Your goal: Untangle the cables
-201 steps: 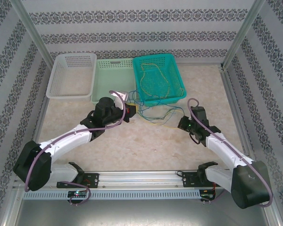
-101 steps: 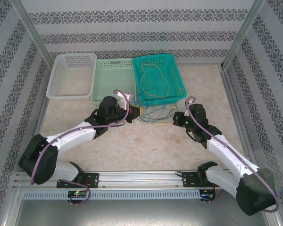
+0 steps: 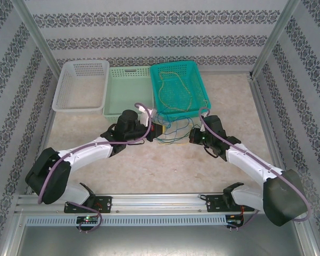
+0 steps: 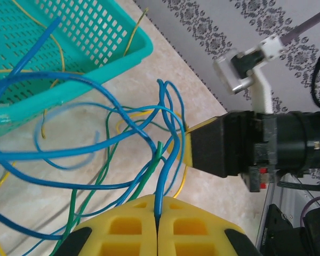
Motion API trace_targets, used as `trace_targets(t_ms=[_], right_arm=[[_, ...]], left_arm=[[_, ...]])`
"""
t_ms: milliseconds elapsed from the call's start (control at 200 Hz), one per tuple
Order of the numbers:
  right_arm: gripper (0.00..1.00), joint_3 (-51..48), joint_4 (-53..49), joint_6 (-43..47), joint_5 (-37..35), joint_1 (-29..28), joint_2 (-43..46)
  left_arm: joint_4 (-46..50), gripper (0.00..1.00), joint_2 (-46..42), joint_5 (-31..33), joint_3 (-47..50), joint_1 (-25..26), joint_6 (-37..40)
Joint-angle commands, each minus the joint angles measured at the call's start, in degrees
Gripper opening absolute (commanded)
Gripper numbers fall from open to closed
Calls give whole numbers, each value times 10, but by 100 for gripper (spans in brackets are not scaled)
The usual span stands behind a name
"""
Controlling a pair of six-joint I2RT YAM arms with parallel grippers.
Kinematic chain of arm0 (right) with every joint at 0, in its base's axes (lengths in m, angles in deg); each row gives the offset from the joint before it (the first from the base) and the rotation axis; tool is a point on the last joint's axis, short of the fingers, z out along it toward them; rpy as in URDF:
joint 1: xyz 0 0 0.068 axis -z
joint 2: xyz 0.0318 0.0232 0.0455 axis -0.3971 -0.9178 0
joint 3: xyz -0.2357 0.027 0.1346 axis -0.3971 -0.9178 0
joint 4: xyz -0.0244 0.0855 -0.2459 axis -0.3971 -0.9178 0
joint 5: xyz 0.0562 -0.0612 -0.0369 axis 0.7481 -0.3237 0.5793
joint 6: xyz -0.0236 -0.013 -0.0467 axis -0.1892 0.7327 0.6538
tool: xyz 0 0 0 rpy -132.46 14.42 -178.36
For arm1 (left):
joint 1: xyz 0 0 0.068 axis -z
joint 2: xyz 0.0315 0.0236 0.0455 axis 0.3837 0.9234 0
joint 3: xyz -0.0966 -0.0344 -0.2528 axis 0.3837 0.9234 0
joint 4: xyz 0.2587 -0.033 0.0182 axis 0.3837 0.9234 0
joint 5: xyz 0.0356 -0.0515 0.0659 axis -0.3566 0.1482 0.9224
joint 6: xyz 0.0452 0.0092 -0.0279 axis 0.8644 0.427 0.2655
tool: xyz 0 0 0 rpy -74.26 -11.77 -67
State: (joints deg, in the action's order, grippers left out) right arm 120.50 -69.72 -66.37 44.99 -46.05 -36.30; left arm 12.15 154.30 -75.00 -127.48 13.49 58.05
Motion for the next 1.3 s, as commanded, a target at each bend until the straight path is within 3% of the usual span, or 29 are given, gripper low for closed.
trace_targets(t_ms=[0,275,440,679,764,929,1079,1194,1294], right_arm=[[3,-4,-11,2,-30,-2,9],[7,-42,43,-48,-48,25,90],[8,-29,65,-73,-30,15,88],[11,-6,35,-59,-58,5,109],[12,0,11,-47,-73,20,147],[12,3,-20,-28,-30,41,175],[12,-13,0,-19,26,40,153],[11,-17,31,-2,64,34,141],[10,-6,35,14,76,27,136]], left_arm=[[-10,6,-24,-7,-2,5,24],[52,10,-2,-42,7,10,46],[69,13,38,-50,-12,23,54],[156,14,67,13,-40,30,78],[184,24,56,50,-33,30,87],[199,25,46,96,-20,29,85],[190,32,47,89,-31,30,84],[198,47,42,86,-54,31,108],[193,53,44,54,-85,33,143]])
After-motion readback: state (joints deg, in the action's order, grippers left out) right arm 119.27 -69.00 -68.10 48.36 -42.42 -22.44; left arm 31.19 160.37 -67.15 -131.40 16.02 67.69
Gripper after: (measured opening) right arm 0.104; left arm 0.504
